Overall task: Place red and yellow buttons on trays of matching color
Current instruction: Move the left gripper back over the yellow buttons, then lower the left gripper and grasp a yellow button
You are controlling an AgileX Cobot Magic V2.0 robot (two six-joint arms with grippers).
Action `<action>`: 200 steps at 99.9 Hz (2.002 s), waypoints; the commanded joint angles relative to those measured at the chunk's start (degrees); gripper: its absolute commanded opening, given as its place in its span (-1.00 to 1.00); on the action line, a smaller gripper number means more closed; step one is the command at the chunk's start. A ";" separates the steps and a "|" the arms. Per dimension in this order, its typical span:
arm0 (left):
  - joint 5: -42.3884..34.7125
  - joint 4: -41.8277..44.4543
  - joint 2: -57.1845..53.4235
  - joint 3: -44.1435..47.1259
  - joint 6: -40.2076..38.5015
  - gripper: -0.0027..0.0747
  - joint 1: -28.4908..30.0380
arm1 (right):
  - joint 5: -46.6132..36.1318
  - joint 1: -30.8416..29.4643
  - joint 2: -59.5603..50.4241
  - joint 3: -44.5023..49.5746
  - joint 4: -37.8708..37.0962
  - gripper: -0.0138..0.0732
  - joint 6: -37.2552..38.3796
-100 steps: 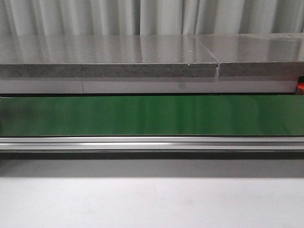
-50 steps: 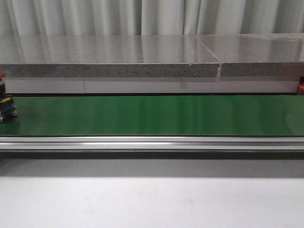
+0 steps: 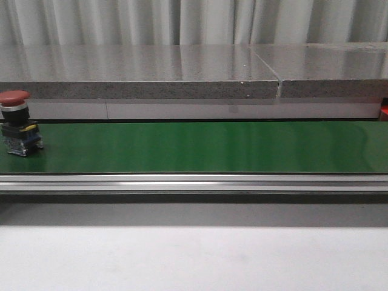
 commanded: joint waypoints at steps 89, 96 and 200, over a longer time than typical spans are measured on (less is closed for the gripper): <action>-14.45 -1.05 9.21 8.67 -0.15 0.68 17.04 | -4.69 0.07 -1.08 -0.81 -0.43 -0.84 -0.32; -15.38 -0.94 10.44 8.67 -0.37 0.68 17.28 | -4.69 0.07 -1.08 -0.81 -0.43 -0.84 -0.32; -21.91 -1.71 21.42 8.67 -1.42 0.33 18.23 | -4.69 0.07 -1.08 -0.81 -0.43 -0.84 -0.32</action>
